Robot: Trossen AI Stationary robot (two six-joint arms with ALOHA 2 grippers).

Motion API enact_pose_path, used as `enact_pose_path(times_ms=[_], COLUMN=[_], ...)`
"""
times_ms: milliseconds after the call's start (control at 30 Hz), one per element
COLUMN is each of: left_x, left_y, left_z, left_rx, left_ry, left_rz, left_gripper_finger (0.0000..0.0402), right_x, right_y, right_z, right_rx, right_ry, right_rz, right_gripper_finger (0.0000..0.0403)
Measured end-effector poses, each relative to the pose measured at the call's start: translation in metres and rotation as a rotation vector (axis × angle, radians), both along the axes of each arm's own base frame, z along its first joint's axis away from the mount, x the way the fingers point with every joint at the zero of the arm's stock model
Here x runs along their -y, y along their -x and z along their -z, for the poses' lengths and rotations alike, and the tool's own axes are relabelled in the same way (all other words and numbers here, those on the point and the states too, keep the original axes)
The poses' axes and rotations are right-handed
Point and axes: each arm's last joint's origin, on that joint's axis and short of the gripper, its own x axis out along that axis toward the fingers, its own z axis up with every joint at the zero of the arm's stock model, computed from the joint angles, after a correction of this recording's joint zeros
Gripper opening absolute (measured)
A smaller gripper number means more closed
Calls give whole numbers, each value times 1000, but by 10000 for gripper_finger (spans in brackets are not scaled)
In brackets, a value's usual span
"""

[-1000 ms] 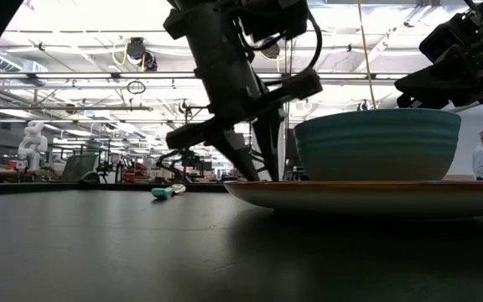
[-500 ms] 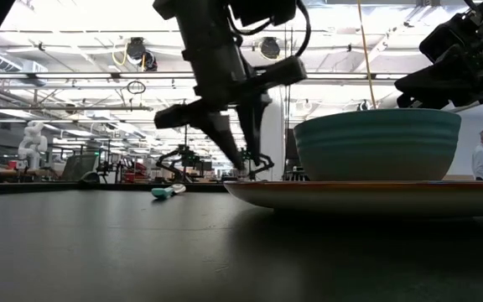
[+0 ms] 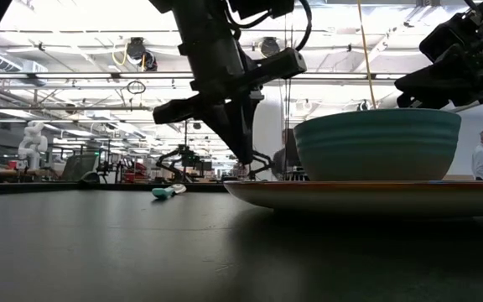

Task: Set table place
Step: Put the blue spoon into the green bowl

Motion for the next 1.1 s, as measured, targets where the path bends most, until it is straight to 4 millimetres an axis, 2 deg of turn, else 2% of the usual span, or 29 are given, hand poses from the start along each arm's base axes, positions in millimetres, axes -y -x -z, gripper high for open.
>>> enact_pose_path(times_ms=[833,1100], left_x=[3,6], left_y=[0,-9], left_z=[0,-10], left_rx=[-1,101], left_ry=[-4,-151], left_rz=[28,257], left_gripper_finger=[1,1], right_x=[0,0], right_y=[0,0], right_z=[0,0], right_rx=[-1,-2], right_ry=[-10,-10], right_rz=[2,1], right_gripper_finger=[0,0])
